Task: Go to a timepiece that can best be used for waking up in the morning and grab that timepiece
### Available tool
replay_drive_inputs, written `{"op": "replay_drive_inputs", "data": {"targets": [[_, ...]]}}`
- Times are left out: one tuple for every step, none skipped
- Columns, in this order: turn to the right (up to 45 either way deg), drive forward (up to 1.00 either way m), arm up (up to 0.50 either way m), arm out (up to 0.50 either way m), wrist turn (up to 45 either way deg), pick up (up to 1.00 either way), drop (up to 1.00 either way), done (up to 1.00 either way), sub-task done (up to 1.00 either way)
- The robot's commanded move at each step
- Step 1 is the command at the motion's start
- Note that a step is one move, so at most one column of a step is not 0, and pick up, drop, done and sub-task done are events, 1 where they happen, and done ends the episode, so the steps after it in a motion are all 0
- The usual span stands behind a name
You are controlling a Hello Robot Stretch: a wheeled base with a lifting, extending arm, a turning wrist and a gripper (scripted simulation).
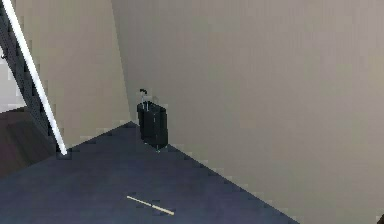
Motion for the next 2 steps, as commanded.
{"op": "replay_drive_inputs", "data": {"targets": [[0.0, 0.00, 0.38, 0.00, 0.0, 0.00, 0.00, 0.00, 0.00], [0.0, 0.00, 0.00, 0.48, 0.0, 0.00, 0.00, 0.00, 0.00]]}}
